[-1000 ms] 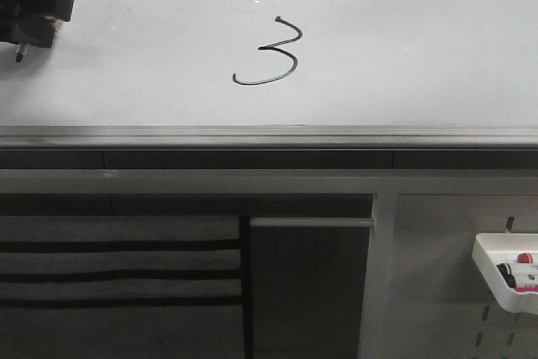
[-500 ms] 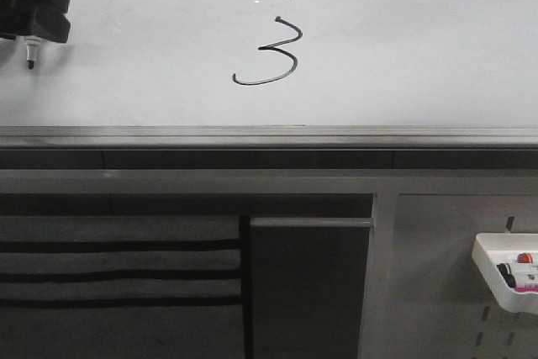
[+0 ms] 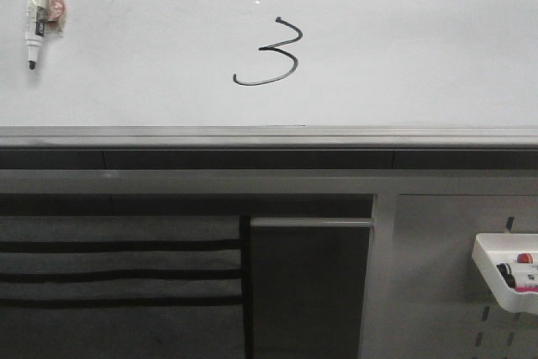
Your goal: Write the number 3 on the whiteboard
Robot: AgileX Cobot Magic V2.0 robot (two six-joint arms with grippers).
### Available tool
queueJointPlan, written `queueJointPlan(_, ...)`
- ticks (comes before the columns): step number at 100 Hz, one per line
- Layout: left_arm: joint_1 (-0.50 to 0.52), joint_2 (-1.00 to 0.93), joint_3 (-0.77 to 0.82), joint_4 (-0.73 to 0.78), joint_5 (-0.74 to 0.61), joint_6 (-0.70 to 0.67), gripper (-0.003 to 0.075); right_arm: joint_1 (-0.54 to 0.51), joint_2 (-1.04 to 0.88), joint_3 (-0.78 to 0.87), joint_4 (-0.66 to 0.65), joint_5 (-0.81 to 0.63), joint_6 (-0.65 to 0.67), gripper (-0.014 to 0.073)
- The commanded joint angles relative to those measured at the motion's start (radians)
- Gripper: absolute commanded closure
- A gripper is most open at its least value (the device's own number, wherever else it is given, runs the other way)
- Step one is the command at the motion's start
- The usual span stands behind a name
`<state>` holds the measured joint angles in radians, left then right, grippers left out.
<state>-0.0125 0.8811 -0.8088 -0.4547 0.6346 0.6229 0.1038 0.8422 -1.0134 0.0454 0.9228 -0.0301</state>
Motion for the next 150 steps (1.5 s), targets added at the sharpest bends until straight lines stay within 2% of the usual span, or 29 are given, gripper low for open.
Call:
queueJointPlan(1,0.035,-0.087,0.020,-0.043,-0.061,-0.021,0.0332,-0.007,-0.095,0.073,-0.012,-0.193,0.010,0.0444)
queueJointPlan(9,0.055,-0.172,0.096,-0.071,-0.134,-0.021,0.0392,-0.007,-0.185,0.165,-0.012,-0.279,0.010,0.0556)
queueJointPlan(16,0.057,-0.229,0.156,-0.076,-0.246,-0.021,0.0488,-0.007,-0.250,0.227,-0.012,-0.336,0.010,0.0664)
queueJointPlan(34,0.057,-0.294,0.237,-0.085,-0.432,-0.021,0.0741,-0.007,-0.347,0.330,-0.014,-0.415,0.010,0.0668)
queueJointPlan(71,0.057,-0.286,0.239,-0.084,-0.435,-0.021,0.0738,-0.007,-0.353,0.363,-0.014,-0.408,0.010,0.0668)
queueJointPlan(78,0.023,-0.300,0.241,-0.084,-0.440,-0.021,0.0738,-0.007,-0.353,0.363,-0.014,-0.408,0.010,0.0668)
queueJointPlan(94,-0.029,-0.504,0.297,-0.084,-0.455,-0.021,0.0738,-0.007,-0.353,0.363,-0.014,-0.408,0.010,0.0668)
queueJointPlan(115,-0.029,-0.833,0.373,-0.084,-0.466,-0.021,0.0738,-0.007,-0.353,0.363,-0.014,-0.408,0.010,0.0668)
queueJointPlan(133,-0.029,-0.916,0.456,-0.061,-0.501,-0.021,0.0738,-0.007,-0.353,0.363,-0.014,-0.408,0.010,0.0668)
queueJointPlan(140,-0.025,-0.915,0.520,0.050,-0.527,-0.112,0.0738,-0.007,-0.353,0.363,-0.014,-0.408,0.010,0.0668)
queueJointPlan(145,-0.025,-0.915,0.565,0.210,-0.550,-0.277,0.0738,-0.007,-0.353,0.363,-0.014,-0.408,0.010,0.0668)
queueJointPlan(150,-0.025,-0.915,0.612,0.401,-0.593,-0.507,0.0738,-0.007,-0.353,0.363,-0.014,-0.408,0.010,0.0668)
